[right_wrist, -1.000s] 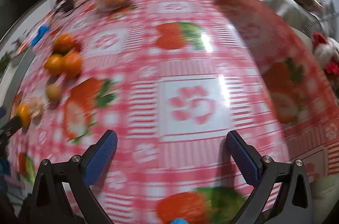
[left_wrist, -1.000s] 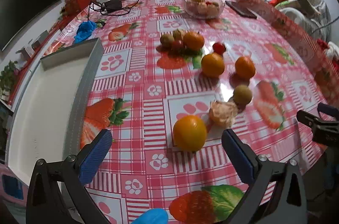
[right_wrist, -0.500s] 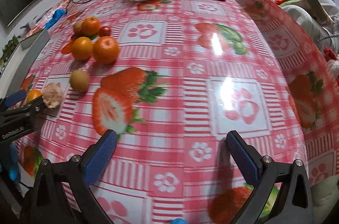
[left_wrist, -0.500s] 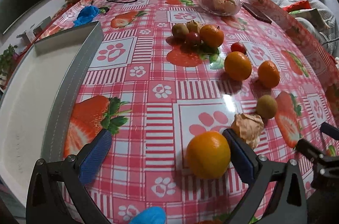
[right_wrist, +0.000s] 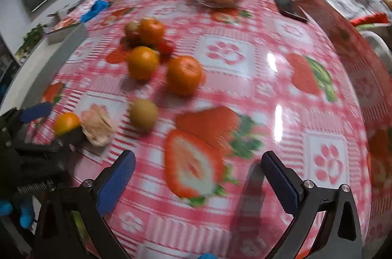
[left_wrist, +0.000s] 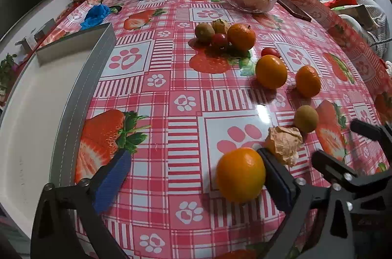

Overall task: Organize fruits
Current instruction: 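Grasp the small yellow fruit with the right tool while the left tool approaches the large orange, then grasp and lift the large orange with the left tool while the right tool holds the yellow fruit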

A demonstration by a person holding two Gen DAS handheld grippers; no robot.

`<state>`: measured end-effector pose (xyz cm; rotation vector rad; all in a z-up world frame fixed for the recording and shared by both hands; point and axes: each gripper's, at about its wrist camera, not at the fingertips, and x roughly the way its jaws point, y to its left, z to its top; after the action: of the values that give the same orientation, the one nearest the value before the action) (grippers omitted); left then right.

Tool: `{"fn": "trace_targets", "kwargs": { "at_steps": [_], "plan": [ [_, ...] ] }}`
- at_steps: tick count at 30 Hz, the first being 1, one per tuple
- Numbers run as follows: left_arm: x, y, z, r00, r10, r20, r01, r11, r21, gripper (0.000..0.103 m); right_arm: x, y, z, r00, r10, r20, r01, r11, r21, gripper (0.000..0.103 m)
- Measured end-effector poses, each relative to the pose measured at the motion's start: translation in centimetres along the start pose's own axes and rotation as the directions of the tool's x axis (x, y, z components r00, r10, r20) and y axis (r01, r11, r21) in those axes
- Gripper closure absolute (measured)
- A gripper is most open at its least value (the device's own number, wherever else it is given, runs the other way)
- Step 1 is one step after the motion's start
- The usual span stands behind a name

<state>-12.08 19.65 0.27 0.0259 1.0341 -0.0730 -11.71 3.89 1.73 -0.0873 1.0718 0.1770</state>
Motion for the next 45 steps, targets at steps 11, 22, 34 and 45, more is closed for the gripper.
{"fn": "trace_targets", "kwargs": {
  "at_steps": [11, 22, 34, 45],
  "plan": [
    [-0.6, 1.4, -0.1, 1.0, -0.002, 0.009, 0.002, 1.0, -0.004, 0.033, 1.2, 3.2, 2.9, 0.999, 0.046, 0.026, -0.044, 0.996, -0.073, 0.075],
    [-2.1, 2.3, -0.8, 0.995, -0.098, 0.021, 0.099, 0.993, -0.055, 0.071, -1.0, 0.2, 1.0, 0.99, 0.132, 0.039, -0.134, 0.989, 0.054, 0.075],
    [-4.3, 3.4, -1.8, 0.988, -0.143, 0.064, 0.145, 0.988, -0.042, 0.085, -2.4, -0.1, 0.3, 0.989, 0.142, 0.05, -0.146, 0.986, 0.08, 0.075],
    [-3.4, 3.4, -3.7, 0.996, -0.082, 0.032, 0.082, 0.996, -0.017, 0.028, -1.6, -0.2, -0.8, 0.989, 0.145, 0.019, -0.146, 0.985, 0.089, 0.075]
  ]
}}
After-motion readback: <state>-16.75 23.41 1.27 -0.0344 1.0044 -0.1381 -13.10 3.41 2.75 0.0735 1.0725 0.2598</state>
